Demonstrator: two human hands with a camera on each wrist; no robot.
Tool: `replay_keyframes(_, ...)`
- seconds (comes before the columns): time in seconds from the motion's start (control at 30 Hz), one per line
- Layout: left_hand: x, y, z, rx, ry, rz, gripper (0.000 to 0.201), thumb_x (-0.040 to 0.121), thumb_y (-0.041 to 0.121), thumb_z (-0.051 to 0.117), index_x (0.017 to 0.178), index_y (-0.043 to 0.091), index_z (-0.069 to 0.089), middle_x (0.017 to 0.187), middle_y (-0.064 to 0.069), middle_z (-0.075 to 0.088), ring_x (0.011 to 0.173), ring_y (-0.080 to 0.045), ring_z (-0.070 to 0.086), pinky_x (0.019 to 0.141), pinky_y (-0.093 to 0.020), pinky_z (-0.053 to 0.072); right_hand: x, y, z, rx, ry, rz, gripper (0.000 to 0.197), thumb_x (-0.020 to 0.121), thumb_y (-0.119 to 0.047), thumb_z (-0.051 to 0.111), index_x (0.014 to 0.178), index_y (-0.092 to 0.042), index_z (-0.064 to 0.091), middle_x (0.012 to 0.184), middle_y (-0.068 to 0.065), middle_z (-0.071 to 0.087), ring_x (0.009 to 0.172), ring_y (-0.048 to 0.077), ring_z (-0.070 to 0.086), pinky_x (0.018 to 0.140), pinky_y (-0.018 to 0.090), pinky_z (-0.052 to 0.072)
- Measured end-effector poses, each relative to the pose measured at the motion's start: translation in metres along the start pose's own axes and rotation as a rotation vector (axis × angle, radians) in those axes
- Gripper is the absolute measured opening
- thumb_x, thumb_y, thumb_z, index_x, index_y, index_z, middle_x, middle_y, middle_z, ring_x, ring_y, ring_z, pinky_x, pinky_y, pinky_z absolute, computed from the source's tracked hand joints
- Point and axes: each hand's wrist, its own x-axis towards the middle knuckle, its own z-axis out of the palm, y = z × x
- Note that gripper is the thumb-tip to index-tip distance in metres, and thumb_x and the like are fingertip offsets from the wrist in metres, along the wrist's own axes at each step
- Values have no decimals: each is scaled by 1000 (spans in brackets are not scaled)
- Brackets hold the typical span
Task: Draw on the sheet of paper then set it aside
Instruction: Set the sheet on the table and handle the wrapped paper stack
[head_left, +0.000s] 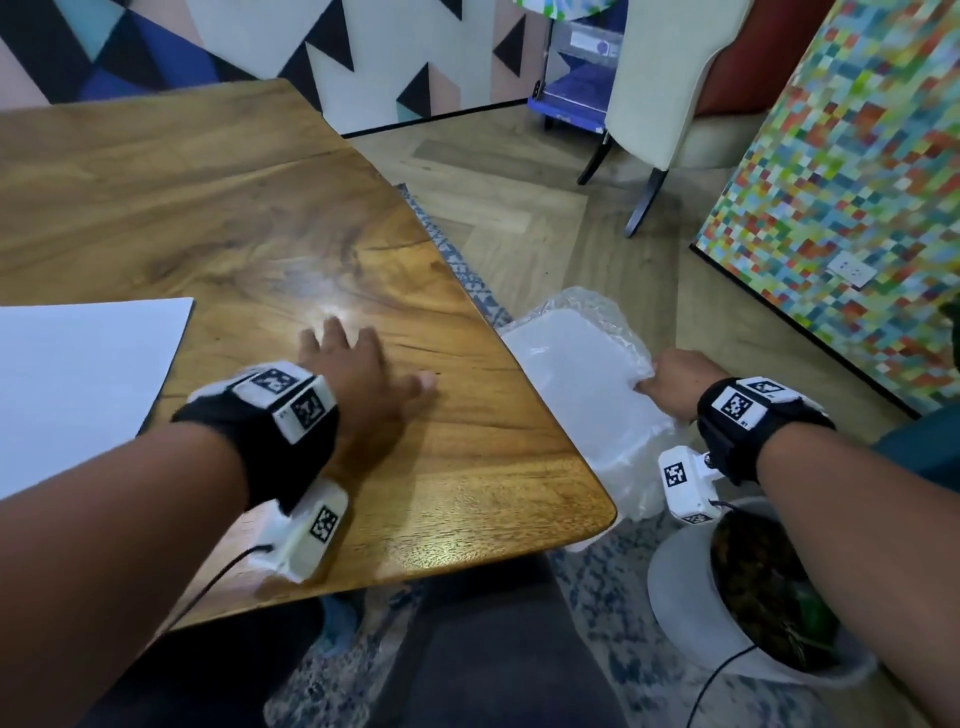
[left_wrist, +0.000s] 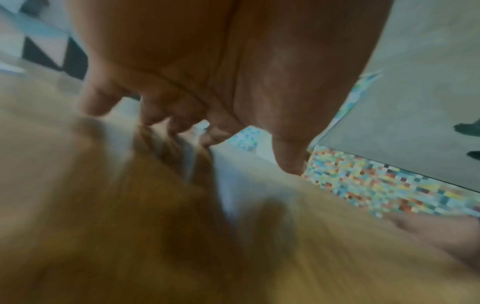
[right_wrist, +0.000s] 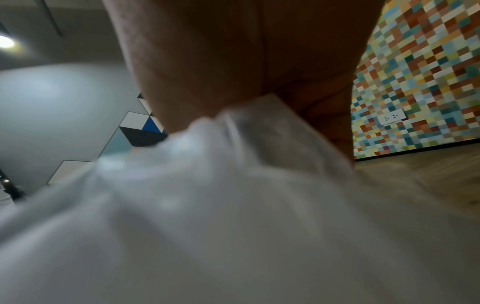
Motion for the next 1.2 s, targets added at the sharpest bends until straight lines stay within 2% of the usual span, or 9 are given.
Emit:
replay_keyframes(0.07,-11,10,12,-2,-24,-6,113,80,91,32,161,18,6,169,-18,-7,153,-47,-1,118,-66,11,-3,-2,0,-2,-4,2,39,97,-40,54,69,-14,46,73,3,50,81,28,55,68,31,40)
replay_keyframes(0.17,-23,56,19,2,-106,220,120,73,98,26,162,24,-5,167,-12,-21,151,-48,-16,120,-67,0,-7,-5,-1,-6,-17,1,39,97,-39,54,69,-13,48,76,6,54,80,28,57,67,31,41)
replay_keyframes(0.33,-54,102,14,-125,-265,640,94,88,82,42,163,34,10,171,0,-9,156,-27,-15,125,-52,-2,-13,-6,-9,-8,-11,-3,40,98,-39,53,71,-9,51,72,7,54,69,25,54,63,30,40)
replay_keyframes(0.47,-54,62,3,-266,-105,414,93,87,77,50,161,34,13,171,-2,-2,157,-29,6,123,-54,20,-14,-3,-10,-15,4,-4,41,98,-39,52,68,-11,49,70,6,54,63,21,53,60,30,39)
replay_keyframes(0.63,-63,-5,17,-151,-2,4,98,82,86,36,156,25,18,169,-13,5,154,-39,7,118,-66,21,-14,-2,-3,-22,2,-4,40,98,-39,52,67,-14,46,70,3,51,75,26,56,67,30,41)
replay_keyframes(0.87,-86,76,58,-50,-20,168,115,81,92,18,160,14,-15,161,-20,-30,148,-48,-25,122,-62,-5,-16,6,11,1,-29,15,40,98,-39,52,70,-12,48,70,4,52,74,27,56,67,29,42)
replay_keyframes(0.97,-78,109,56,-64,-48,235,115,82,90,23,161,14,-11,163,-19,-28,147,-47,-29,122,-61,-8,-17,8,12,-1,-29,20,36,98,-39,52,76,-10,53,76,6,56,76,28,56,67,29,42)
replay_keyframes(1.1,-79,136,45,-144,-121,552,105,87,84,37,163,19,6,168,-11,-19,153,-32,-24,123,-50,-9,-17,9,12,-14,-28,0,37,97,-39,53,89,-4,61,87,12,61,81,30,59,69,31,44)
replay_keyframes(1.2,-77,125,25,-221,-53,526,100,89,80,41,163,22,8,169,-8,-16,155,-30,-18,126,-49,0,-15,10,11,5,-13,5,36,96,-38,55,79,-6,60,81,11,61,80,31,60,70,32,46)
